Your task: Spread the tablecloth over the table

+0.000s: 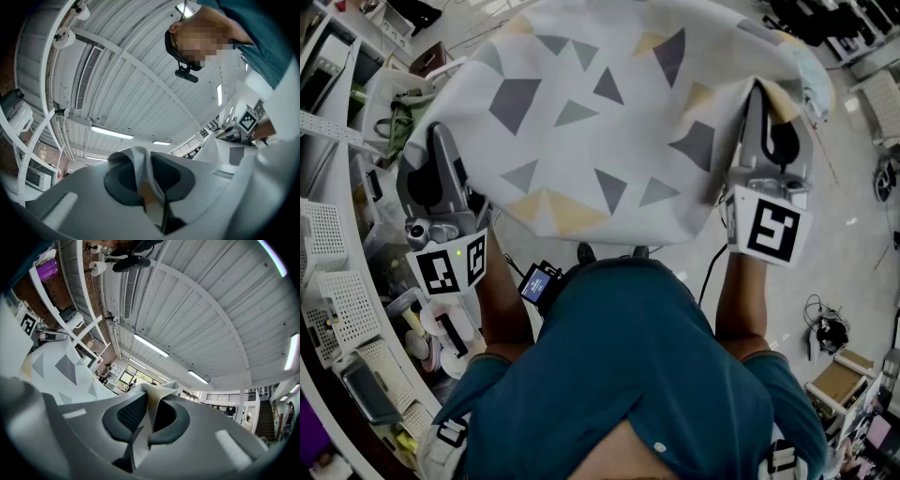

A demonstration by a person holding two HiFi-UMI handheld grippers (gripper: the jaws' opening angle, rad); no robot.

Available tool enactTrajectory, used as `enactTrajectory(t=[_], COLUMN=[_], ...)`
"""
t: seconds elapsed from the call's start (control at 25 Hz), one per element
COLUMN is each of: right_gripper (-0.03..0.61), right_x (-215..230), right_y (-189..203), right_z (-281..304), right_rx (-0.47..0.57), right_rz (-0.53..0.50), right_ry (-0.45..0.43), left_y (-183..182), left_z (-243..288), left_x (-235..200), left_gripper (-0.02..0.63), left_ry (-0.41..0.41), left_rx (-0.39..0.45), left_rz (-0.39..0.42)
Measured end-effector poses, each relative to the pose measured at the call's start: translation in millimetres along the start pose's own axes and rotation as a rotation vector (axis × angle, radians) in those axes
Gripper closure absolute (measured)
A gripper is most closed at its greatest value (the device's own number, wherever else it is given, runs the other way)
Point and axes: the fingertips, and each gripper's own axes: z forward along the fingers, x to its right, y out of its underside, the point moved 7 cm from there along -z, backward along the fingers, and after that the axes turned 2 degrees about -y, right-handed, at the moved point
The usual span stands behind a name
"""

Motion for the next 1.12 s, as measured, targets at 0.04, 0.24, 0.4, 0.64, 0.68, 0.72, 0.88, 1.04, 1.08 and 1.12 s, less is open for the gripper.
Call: enactTrajectory(t=[0.04,0.24,0.4,0.64,0.68,0.72,0.88,1.04,1.08,1.12], right_gripper=[0.56,0.56,0.558,0.557,0.557,0.557,0.557,0.557,0.557,0.557], right_x=[-0.5,-7.5,-21.3,-42.7,-46.1,-49.1,-45.3,-29.7,-29.8,-30.4], right_y=[-0.3,-2.4,-5.5,-6.9,-5.9,-4.6,1.2,11.0,14.6,19.2], right_z=[-0.1,-2.2,-0.6,10.3,13.1,15.9,25.1,38.6,46.0,53.8], right_rx=[-0.006,-0.014,-0.02,-0.026,-0.031,-0.037,-0.048,-0.05,-0.046,-0.044], right_rz=[0.006,0.024,0.043,0.065,0.065,0.066,0.073,0.085,0.09,0.094], right_ry=[0.001,0.007,0.018,0.037,0.037,0.035,0.032,0.019,0.013,0.006], left_y=[-0.1,2.5,9.9,28.0,31.3,34.7,44.7,50.2,54.7,59.5], left_z=[0.0,-3.3,-6.1,-4.2,-3.4,-2.5,7.7,20.7,24.1,27.7], left_x=[-1.8,-13.8,-29.7,-58.9,-63.2,-66.5,-67.6,-60.0,-61.3,-62.7], left_gripper=[0.574,0.574,0.574,0.574,0.574,0.574,0.574,0.574,0.574,0.574], left_ry=[0.001,0.004,0.017,0.036,0.037,0.038,0.043,0.031,0.026,0.02], left_rx=[0.002,0.005,0.005,0.006,0.006,0.004,-0.011,-0.031,-0.036,-0.042], left_rz=[-0.002,-0.015,-0.024,-0.052,-0.055,-0.058,-0.074,-0.076,-0.072,-0.066])
